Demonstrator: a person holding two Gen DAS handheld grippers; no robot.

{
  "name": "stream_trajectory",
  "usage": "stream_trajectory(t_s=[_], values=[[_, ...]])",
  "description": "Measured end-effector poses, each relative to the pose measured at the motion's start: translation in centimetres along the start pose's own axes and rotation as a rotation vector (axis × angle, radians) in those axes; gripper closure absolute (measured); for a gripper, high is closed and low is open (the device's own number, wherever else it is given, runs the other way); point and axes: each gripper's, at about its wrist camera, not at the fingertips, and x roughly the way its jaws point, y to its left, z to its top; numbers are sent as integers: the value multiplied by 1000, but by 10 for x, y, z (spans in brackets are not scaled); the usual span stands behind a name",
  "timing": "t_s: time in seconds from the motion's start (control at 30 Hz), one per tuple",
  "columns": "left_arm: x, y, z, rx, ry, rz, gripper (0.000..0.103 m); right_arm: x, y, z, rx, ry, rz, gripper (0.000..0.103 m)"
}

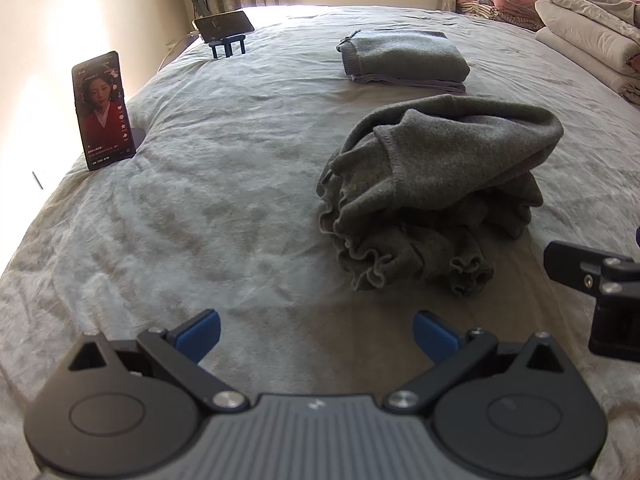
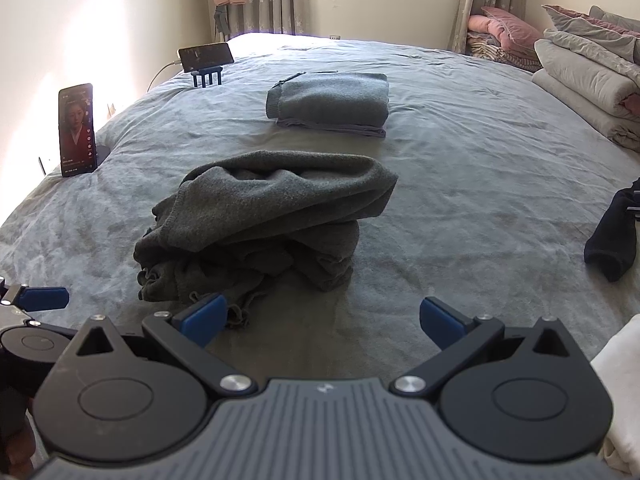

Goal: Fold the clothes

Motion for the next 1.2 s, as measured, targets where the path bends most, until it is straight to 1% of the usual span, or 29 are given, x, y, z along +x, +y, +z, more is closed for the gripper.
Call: stream_trajectory(t_s=[1.2], values=[[1,0,0,1,4,-3,0,2,2,1,2,6,-6,0]])
